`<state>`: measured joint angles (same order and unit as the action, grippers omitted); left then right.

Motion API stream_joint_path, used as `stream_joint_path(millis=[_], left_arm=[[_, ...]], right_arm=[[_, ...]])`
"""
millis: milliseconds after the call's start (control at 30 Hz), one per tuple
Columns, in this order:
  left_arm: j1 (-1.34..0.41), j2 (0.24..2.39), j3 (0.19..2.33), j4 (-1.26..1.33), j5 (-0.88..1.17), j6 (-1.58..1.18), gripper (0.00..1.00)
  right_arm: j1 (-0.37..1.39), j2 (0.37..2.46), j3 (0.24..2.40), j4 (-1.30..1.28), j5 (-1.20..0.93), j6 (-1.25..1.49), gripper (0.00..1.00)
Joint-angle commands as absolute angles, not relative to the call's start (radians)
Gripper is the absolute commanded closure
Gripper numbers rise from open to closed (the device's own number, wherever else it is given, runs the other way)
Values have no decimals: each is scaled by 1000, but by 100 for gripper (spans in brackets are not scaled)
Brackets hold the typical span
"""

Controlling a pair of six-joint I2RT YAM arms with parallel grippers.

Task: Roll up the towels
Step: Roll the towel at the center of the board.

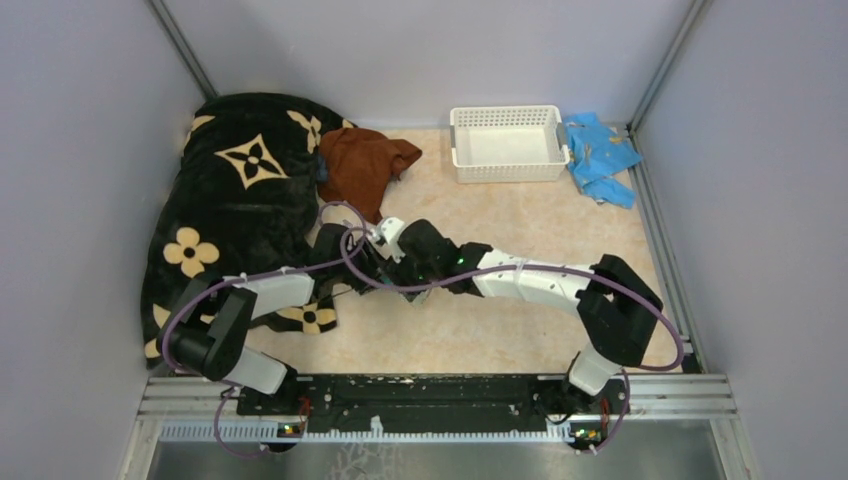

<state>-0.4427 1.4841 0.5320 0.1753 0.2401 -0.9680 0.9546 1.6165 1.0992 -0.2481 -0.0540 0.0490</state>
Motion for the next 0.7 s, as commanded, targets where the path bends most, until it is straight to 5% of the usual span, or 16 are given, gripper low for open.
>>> stream_joint_path(millis=[0,433,667], left_arm=[[-448,1542,504,38,166,-915,43],[-447,1542,519,33,174,-908,41],[-448,1510,539,27,200,-896,37]], right_arm=[[1074,1598,1062,-185,217,-140,42],[1142,1805,1027,-131,277,-228,44],[1120,1860,1026,-142,226,-192,61]])
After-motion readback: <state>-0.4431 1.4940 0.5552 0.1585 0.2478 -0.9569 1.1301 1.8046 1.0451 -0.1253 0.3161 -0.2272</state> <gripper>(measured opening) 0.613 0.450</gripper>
